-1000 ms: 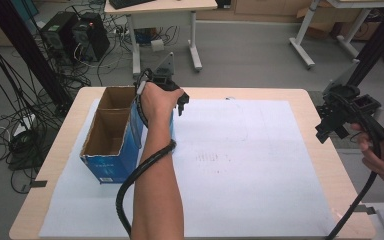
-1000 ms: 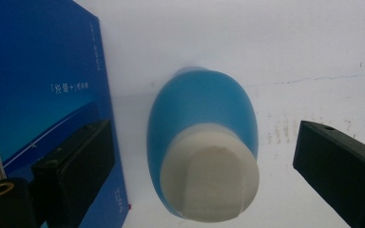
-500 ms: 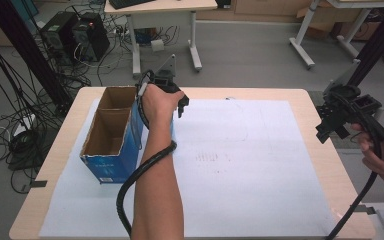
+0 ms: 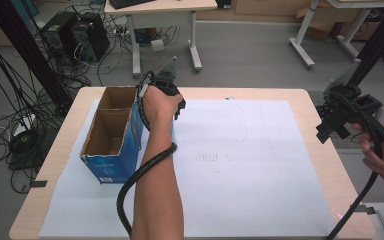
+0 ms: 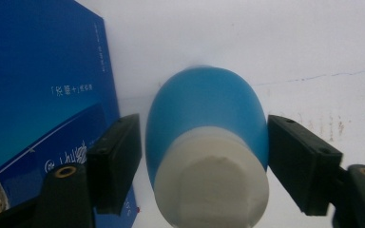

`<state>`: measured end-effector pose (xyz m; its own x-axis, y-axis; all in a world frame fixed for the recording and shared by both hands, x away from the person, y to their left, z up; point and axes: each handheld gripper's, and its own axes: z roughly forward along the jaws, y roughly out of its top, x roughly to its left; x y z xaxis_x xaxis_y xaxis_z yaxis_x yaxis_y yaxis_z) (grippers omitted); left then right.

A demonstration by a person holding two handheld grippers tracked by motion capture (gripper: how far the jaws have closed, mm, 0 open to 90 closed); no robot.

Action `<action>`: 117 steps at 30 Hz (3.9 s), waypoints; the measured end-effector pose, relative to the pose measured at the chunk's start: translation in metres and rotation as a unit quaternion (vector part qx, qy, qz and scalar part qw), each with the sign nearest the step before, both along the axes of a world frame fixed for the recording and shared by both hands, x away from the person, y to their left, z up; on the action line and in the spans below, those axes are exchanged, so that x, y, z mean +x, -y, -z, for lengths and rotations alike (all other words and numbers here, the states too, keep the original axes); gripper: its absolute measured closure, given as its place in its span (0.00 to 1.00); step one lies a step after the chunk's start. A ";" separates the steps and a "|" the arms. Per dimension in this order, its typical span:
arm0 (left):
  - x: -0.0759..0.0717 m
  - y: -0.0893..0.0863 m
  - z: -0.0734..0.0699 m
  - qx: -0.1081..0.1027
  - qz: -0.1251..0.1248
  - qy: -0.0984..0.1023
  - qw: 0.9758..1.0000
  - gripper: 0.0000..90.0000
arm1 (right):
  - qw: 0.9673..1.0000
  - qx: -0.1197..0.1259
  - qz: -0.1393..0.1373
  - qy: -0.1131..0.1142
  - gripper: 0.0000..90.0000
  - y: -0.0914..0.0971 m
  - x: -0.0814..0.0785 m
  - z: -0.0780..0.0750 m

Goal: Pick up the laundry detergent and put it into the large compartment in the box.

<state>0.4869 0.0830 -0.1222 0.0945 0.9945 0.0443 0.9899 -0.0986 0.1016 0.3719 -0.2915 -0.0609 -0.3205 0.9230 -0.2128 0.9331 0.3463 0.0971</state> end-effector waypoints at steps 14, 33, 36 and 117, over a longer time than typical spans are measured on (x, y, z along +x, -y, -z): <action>-0.002 0.000 0.004 -0.001 -0.005 0.001 1.000 0.42 | 1.000 0.002 0.003 0.002 0.04 0.002 -0.001 -0.002; -0.009 0.001 0.003 -0.001 0.004 0.011 1.000 0.42 | 1.000 0.004 0.009 -0.006 0.04 0.006 0.002 0.000; -0.011 0.003 0.003 0.002 0.006 0.012 1.000 0.42 | 1.000 0.001 0.009 -0.009 0.04 0.007 0.003 0.000; -0.122 -0.107 -0.205 0.016 -0.059 0.125 0.990 0.42 | 1.000 -0.017 0.005 0.003 0.04 -0.027 -0.008 -0.031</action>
<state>0.3646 0.1903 0.0827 -0.0409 0.9957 0.0829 0.9389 0.0099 0.3441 0.3635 -0.2645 -0.0298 -0.3097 0.9183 -0.2466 0.9360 0.3400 0.0907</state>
